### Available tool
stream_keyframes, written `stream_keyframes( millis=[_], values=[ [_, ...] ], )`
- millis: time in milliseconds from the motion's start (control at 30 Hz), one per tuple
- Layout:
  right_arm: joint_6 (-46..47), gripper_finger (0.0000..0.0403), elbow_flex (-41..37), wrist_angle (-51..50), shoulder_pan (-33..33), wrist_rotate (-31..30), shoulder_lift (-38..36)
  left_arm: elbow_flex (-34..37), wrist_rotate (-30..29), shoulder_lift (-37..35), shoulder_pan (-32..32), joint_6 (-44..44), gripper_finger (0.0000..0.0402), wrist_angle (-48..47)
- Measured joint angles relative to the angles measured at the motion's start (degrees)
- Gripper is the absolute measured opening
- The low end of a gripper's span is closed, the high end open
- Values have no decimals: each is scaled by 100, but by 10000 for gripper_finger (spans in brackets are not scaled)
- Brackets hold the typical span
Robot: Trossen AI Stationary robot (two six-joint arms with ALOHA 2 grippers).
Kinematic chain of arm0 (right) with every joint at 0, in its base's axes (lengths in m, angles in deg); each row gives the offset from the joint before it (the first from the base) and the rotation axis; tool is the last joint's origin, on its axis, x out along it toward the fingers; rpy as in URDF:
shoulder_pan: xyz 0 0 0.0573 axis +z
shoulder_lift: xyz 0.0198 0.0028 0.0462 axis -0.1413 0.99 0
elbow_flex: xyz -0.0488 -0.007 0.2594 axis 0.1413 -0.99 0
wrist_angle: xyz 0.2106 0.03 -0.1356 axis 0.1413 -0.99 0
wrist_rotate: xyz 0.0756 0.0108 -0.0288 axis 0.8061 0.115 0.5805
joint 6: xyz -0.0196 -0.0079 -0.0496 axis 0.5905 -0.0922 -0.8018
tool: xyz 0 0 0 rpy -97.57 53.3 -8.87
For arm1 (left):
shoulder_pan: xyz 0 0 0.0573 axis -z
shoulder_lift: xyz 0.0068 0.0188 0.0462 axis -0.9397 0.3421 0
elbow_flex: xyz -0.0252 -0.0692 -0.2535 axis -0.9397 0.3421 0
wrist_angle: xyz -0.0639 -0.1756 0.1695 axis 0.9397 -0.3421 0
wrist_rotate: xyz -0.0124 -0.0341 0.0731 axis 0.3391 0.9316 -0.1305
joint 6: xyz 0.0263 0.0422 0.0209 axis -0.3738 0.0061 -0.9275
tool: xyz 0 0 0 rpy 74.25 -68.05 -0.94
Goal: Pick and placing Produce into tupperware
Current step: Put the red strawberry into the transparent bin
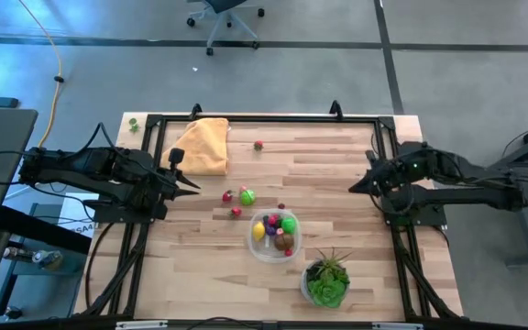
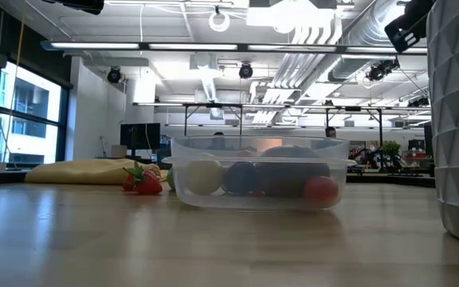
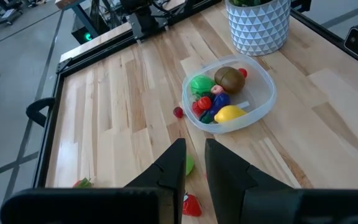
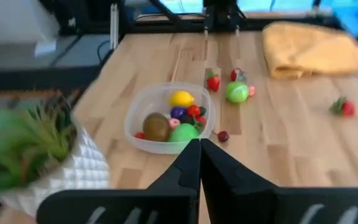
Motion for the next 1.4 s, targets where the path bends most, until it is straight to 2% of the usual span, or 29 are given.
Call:
stream_keyframes(
  millis=[167,300,533,967,1400],
  values=[
    [-792,0,105,-47,-2,-296,-165,0,0,0,0,1,51,0],
    [-927,0,337,-112,-2,-415,-183,0,0,-2,-1,0,51,0],
    [-910,0,347,-380,-1,-411,-179,0,0,-1,-2,2,51,0],
    [-5,0,347,-387,-2,-531,-177,0,1,-1,-1,1,51,0],
    [-14,0,347,-387,0,-533,-177,0,0,0,0,0,51,0]
  ],
)
